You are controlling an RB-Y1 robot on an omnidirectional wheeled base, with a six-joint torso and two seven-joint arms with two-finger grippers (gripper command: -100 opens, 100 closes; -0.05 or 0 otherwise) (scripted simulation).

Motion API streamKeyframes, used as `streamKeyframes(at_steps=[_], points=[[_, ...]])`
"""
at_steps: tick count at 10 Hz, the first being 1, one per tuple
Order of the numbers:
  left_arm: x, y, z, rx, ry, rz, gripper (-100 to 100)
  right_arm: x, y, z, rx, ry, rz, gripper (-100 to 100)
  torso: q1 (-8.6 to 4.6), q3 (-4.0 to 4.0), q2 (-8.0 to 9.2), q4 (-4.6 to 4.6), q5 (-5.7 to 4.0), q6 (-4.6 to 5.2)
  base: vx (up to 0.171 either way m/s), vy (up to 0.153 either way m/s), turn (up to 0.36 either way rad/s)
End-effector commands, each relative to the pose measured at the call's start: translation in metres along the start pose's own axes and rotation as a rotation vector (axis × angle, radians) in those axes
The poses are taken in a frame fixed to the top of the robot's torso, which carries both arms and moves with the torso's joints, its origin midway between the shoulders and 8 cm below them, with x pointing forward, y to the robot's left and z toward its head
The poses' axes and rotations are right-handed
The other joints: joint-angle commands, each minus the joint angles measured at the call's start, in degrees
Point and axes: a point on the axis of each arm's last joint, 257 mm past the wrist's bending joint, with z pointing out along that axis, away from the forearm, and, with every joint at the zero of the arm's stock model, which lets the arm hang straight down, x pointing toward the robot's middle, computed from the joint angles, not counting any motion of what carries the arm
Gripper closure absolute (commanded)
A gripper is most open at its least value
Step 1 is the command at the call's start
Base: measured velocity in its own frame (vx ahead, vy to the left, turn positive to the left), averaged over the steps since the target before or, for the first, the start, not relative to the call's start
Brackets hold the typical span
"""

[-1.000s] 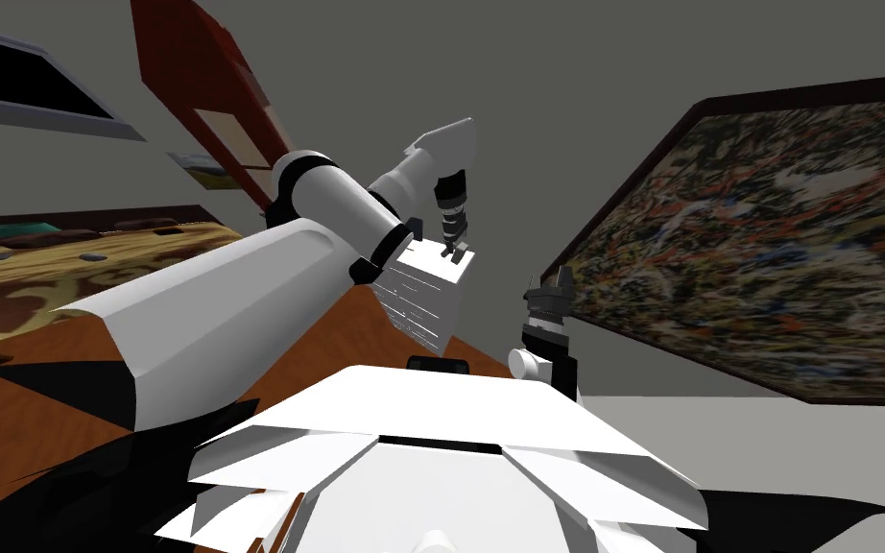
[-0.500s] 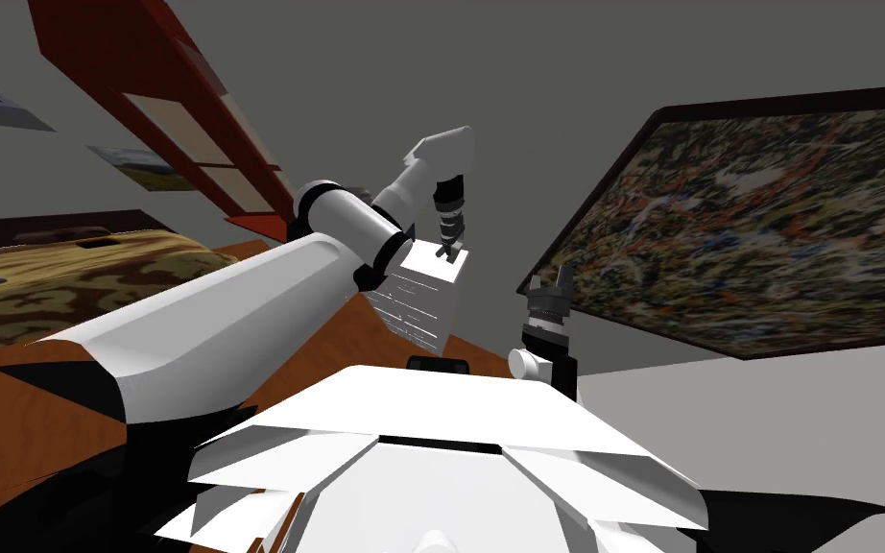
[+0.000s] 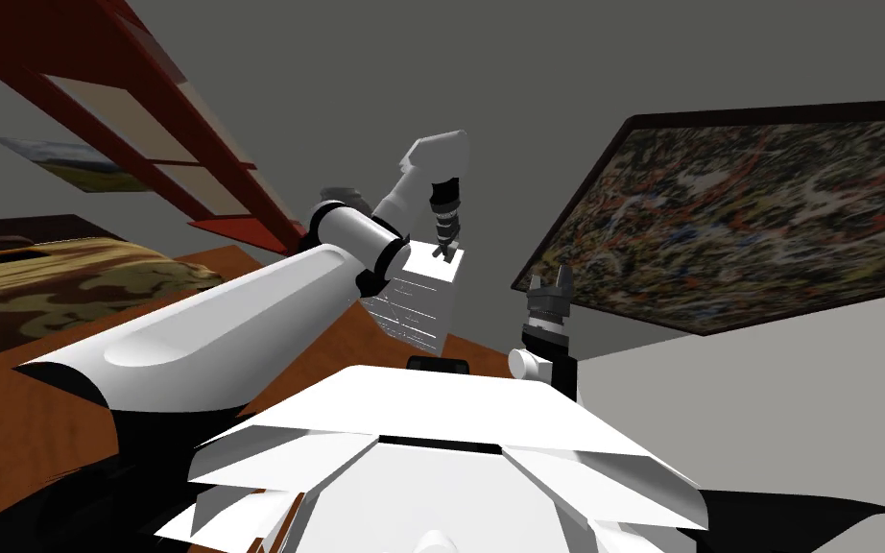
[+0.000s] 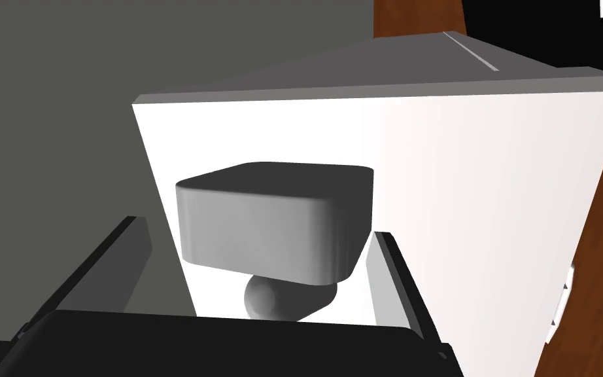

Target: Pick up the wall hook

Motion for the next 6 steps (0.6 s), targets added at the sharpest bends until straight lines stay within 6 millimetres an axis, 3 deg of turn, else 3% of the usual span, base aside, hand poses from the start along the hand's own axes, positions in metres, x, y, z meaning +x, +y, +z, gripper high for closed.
streamKeyframes(at_steps=[1, 6], points=[[-0.007, 0.002, 0.0, 0.007, -0.004, -0.036, -100, 0.0, 0.0, 0.0, 0.0, 0.0, 0.0, 0, 0.0, 0.0, 0.0, 0.0, 0.0, 0.0, -0.007, 0.045, -0.194], [-0.03, 0.007, -0.001, 0.025, -0.041, -0.125, -100, 0.0, 0.0, 0.0, 0.0, 0.0, 0.0, 0, -0.02, 0.0, 0.0, -0.01, -0.01, 0.04, -0.004, 0.044, -0.148]])
